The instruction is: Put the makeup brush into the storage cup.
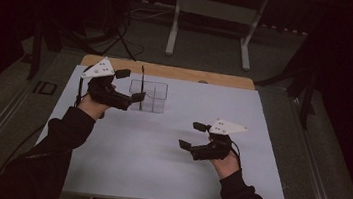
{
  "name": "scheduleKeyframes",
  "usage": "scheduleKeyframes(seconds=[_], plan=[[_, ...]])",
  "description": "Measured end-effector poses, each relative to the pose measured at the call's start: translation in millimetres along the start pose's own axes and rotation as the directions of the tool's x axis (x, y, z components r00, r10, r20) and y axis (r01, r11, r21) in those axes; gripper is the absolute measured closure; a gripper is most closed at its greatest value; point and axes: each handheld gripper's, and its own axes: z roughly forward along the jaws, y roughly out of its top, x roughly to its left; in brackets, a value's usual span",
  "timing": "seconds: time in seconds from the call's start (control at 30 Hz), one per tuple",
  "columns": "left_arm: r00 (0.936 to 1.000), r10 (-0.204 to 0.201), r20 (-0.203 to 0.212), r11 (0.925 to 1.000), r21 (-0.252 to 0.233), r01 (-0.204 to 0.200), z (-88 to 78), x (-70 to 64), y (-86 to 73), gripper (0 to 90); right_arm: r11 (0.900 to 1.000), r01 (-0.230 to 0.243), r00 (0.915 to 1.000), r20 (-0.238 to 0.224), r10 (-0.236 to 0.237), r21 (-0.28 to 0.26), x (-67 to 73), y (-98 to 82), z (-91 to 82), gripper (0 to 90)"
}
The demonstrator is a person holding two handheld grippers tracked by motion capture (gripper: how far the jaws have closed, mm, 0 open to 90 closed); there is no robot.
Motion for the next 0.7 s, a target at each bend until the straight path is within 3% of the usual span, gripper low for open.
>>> scheduleKeyframes(seconds=[0.4, 0.47, 0.7], plan=[[0.9988, -0.029, 0.039, 0.9995, 0.014, 0.028, -11.5, -19.1, -12.7, 0.2, 1.000, 0.013, 0.9999, -0.004, -0.013, 0.004, 0.9, -0.5, 0.7, 14.2], [0.9975, -0.033, 0.062, 0.9990, 0.034, 0.030, -12.2, -27.9, -20.2, 0.2, 1.000, 0.008, 1.0000, -0.004, -0.008, 0.001, 0.9, -0.1, 0.1, 14.2], [0.9958, -0.045, 0.080, 0.9976, 0.056, 0.041, -13.5, -40.4, -36.6, 0.2, 1.000, 0.012, 0.9999, -0.002, -0.012, -0.002, 0.6, 0.3, -0.4, 14.1]])
